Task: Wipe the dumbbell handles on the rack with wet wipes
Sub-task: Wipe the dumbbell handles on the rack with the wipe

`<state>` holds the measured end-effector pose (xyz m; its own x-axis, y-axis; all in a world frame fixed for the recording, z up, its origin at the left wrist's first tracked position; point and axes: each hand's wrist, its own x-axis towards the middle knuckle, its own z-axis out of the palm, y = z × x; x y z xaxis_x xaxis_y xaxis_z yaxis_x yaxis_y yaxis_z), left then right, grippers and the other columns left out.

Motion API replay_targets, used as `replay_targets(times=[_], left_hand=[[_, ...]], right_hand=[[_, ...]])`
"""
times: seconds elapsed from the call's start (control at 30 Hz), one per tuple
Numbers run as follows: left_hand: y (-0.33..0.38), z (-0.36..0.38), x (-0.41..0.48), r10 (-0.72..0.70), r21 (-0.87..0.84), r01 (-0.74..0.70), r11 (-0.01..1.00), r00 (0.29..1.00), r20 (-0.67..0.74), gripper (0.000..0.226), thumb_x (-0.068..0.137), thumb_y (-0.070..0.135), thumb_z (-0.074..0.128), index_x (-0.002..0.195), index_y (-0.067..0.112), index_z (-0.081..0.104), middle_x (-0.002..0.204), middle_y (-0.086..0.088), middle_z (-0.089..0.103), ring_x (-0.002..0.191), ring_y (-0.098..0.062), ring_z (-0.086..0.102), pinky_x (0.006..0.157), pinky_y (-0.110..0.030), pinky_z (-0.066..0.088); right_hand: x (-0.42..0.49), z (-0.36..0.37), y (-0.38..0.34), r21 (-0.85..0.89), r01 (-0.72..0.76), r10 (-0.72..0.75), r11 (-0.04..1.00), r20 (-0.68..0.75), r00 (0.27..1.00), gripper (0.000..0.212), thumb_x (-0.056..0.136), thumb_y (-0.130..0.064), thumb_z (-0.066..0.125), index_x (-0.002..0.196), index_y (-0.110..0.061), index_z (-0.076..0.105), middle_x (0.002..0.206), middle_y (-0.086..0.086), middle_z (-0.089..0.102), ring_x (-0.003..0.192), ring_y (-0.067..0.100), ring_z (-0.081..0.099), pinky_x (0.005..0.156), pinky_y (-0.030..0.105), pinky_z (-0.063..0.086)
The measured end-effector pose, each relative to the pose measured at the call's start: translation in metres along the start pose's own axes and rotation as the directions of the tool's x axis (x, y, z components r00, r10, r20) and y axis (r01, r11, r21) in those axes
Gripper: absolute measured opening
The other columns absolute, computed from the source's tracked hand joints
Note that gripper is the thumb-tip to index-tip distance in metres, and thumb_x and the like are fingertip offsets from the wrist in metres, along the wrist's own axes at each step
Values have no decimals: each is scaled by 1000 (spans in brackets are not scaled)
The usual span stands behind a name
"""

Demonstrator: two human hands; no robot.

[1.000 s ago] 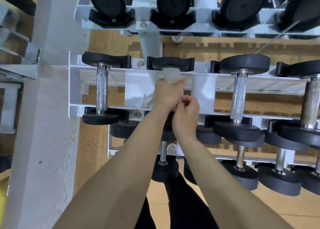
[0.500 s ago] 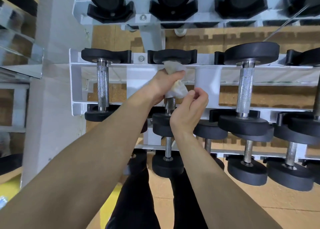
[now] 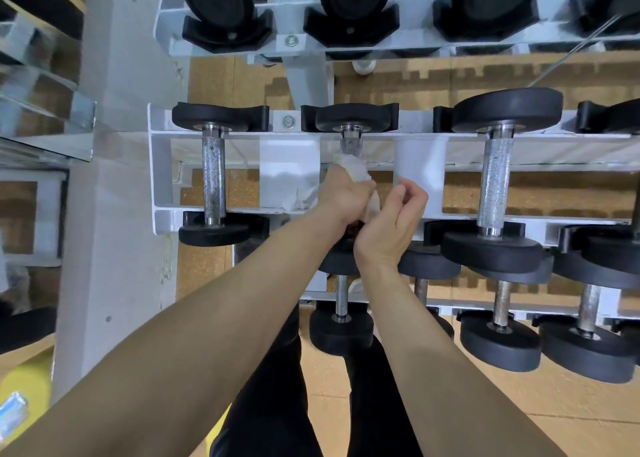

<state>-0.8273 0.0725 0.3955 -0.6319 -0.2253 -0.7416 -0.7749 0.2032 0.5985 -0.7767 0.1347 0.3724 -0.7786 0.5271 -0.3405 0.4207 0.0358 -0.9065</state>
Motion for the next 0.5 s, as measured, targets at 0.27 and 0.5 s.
replay_targets(times=[0.27, 0.5], left_hand=[[33, -25, 22, 2, -418, 116, 901, 962, 272, 20, 87, 28, 78, 91, 13, 66, 53, 5, 58, 47, -11, 57, 49, -22, 48], [17, -15, 6, 66, -203, -57, 977, 997, 39, 44, 97, 32, 65, 132, 9, 52, 109, -5, 67, 91, -18, 66, 78, -30, 55]], right_hand=[[-6, 5, -1, -9, 23, -23, 1000, 11, 1000, 30, 99, -36, 36, 118, -20, 54, 114, -3, 56, 103, 10, 52, 86, 17, 39], [-3, 6, 3, 7, 21, -21, 1000, -13, 1000, 31, 100, -35, 35, 117, -18, 55, 113, 0, 57, 103, 16, 53, 89, 24, 42]])
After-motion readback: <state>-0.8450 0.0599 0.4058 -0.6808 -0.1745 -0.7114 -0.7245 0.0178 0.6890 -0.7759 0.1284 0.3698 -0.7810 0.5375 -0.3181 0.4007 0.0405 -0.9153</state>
